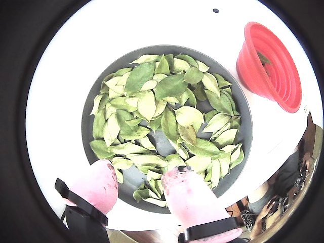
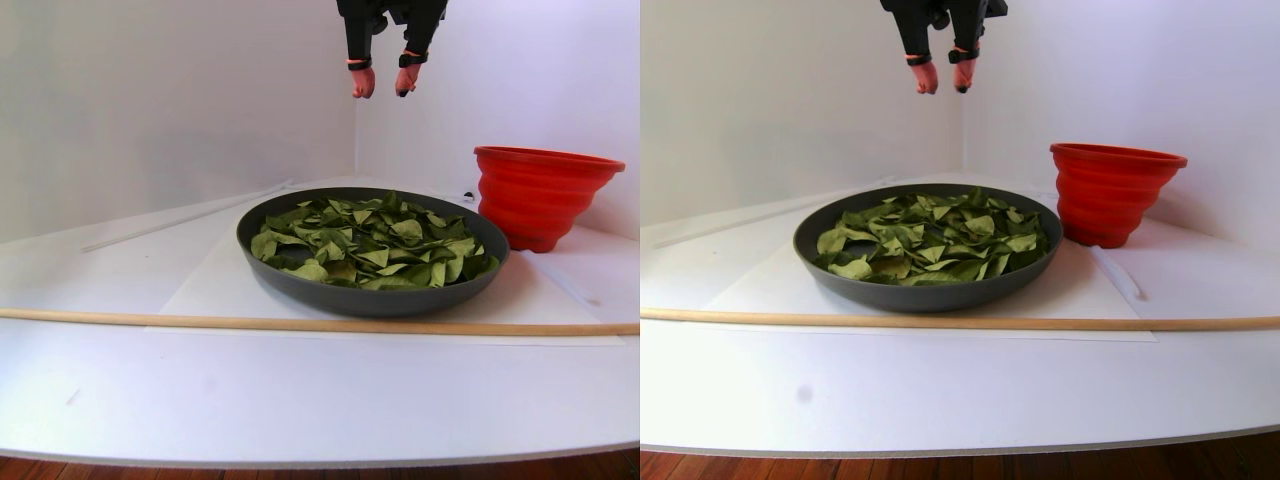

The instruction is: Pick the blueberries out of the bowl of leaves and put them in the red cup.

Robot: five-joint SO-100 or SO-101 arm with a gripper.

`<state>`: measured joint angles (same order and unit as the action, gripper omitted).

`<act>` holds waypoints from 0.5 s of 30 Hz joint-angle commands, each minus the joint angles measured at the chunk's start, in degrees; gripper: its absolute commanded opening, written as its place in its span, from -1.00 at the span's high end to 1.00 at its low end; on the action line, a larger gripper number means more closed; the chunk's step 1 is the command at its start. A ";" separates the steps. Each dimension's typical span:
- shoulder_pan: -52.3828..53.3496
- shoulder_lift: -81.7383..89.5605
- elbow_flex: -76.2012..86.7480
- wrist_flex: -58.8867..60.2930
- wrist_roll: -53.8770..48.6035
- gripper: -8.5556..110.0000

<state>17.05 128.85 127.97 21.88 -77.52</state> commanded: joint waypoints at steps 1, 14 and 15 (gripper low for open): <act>-1.14 8.09 -0.26 1.41 2.02 0.57; -6.50 16.70 2.55 8.79 10.20 0.56; -7.03 17.58 2.99 9.14 11.07 0.55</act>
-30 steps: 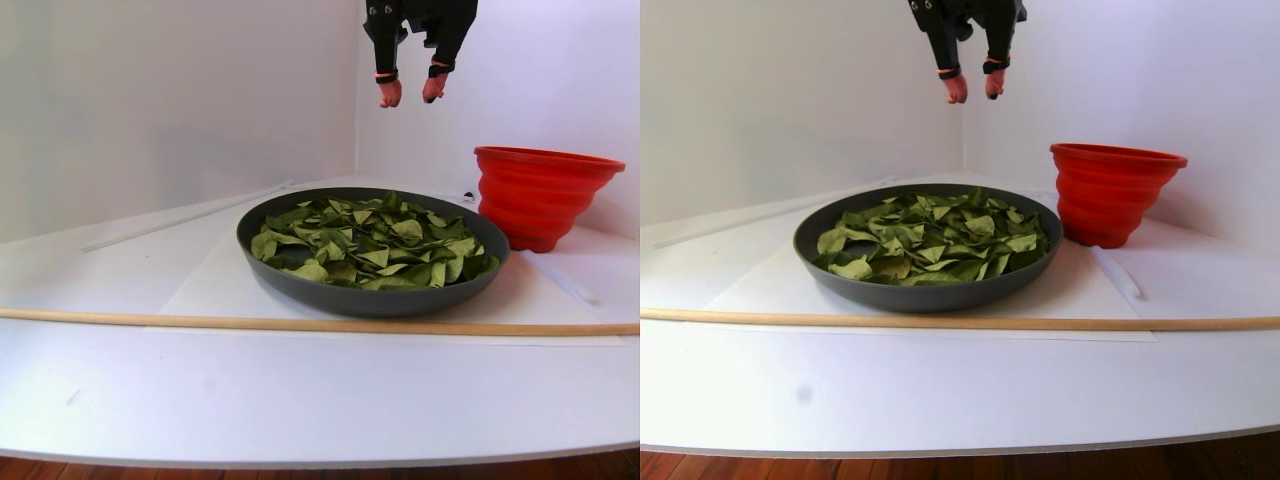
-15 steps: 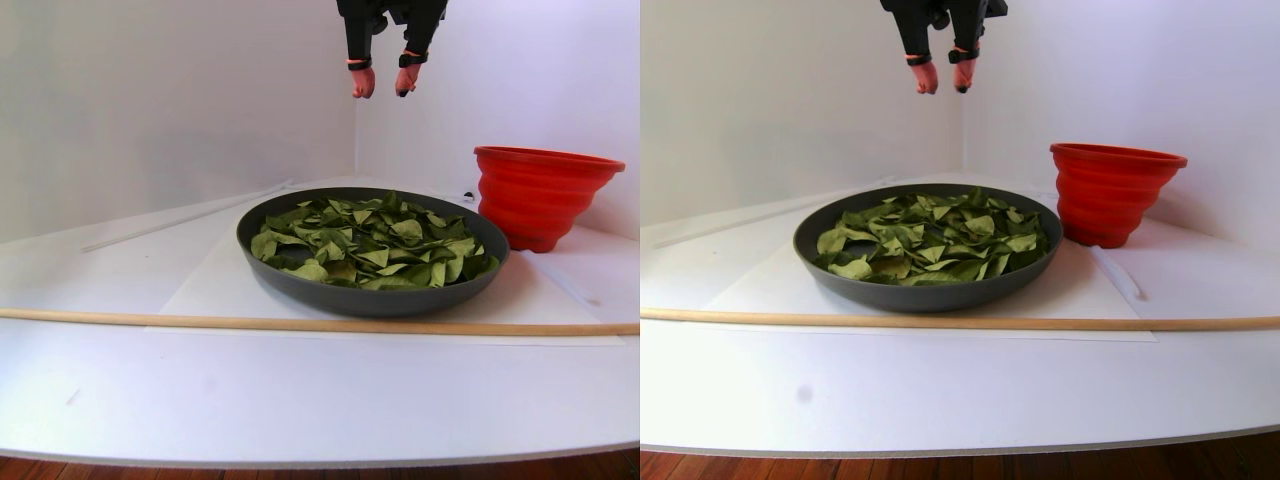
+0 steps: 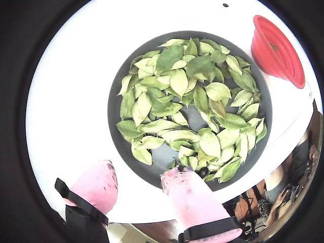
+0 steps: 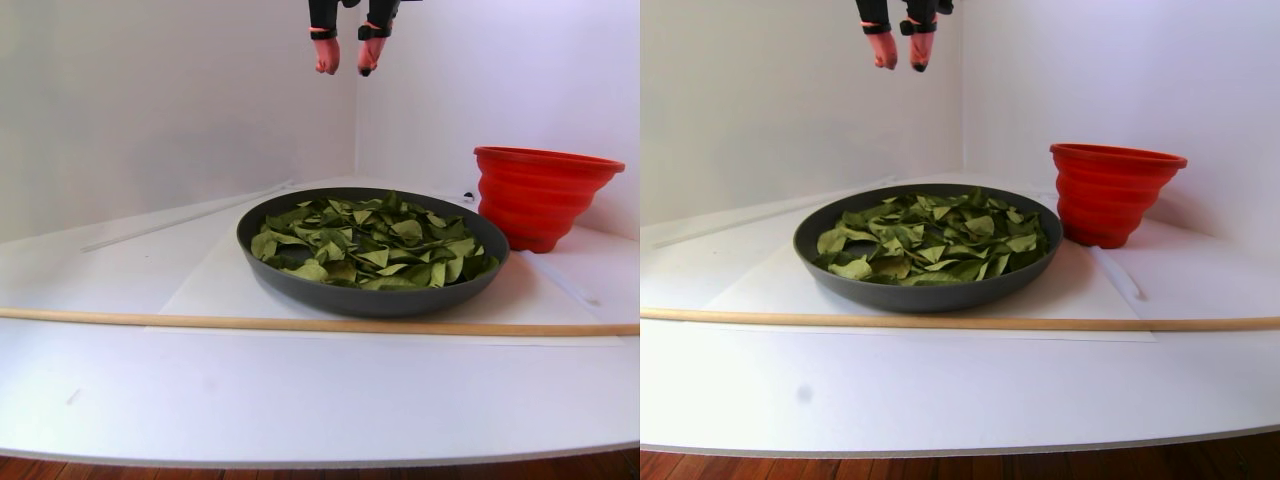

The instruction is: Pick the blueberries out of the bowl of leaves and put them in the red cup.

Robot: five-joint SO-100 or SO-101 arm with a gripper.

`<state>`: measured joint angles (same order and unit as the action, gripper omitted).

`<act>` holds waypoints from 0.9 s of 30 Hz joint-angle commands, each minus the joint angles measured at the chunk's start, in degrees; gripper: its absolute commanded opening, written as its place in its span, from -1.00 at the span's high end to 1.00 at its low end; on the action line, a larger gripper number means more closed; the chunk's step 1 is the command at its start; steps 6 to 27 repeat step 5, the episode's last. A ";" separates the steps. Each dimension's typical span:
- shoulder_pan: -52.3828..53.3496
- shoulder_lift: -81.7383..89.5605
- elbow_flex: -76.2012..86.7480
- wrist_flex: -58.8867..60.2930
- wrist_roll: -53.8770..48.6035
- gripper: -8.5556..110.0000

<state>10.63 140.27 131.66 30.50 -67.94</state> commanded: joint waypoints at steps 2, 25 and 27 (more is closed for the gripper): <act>-1.41 8.09 0.00 1.32 2.90 0.55; -2.55 10.46 0.79 3.25 4.83 0.54; -2.55 10.46 0.79 3.25 4.83 0.54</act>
